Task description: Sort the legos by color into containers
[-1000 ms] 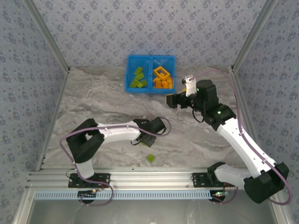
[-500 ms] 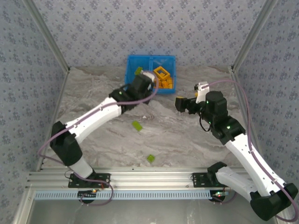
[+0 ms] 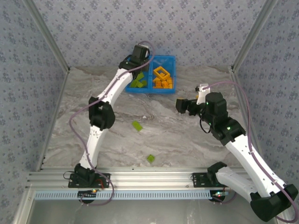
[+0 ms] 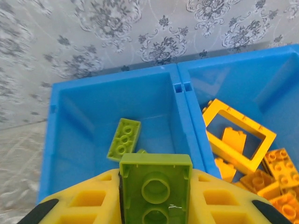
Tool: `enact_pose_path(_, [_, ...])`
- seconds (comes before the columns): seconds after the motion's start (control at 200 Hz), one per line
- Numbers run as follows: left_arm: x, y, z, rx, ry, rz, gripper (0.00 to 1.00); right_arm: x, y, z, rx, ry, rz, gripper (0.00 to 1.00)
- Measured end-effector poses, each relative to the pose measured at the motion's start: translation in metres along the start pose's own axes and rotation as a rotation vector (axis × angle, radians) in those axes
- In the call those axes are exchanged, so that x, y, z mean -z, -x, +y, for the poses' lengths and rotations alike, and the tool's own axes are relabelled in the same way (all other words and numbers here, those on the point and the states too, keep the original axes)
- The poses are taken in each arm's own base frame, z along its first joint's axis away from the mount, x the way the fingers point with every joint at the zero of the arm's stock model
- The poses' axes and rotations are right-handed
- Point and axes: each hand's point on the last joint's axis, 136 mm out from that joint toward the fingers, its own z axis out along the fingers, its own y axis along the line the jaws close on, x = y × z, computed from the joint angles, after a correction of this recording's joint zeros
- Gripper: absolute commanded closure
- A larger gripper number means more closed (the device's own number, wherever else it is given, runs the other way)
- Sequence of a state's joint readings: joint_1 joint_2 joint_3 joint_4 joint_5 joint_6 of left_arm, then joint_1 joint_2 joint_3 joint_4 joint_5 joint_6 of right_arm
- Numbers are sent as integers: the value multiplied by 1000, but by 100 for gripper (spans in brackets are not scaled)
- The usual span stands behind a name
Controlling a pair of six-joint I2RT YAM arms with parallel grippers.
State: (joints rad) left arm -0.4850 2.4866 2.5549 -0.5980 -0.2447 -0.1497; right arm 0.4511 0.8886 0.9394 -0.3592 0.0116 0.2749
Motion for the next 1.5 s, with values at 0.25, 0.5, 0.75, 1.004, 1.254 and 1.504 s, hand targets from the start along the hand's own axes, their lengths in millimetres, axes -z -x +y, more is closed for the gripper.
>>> enact_pose_path(0.25, [-52,-44,14,111,-90,106,53,6,-6,0,-23,2,26,1])
enact_pose_path(0.5, [-36,-33,-10,112,-181,94,34,11,-5,0,-45,4,19,0])
enact_pose_path(0.75, [74,-9,-53,80,-316,55,27,2,-12,1,-59,9,51,0])
enact_pose_path(1.004, [237,-18,-87,-60,-525,-87,21,-9,-12,5,-61,32,57,0])
enact_pose_path(1.254, [226,-143,-59,-150,-448,129,19,-28,-24,8,-72,52,104,0])
enact_pose_path(1.504, [177,-231,-37,-37,-287,406,19,-34,-30,8,-77,54,129,0])
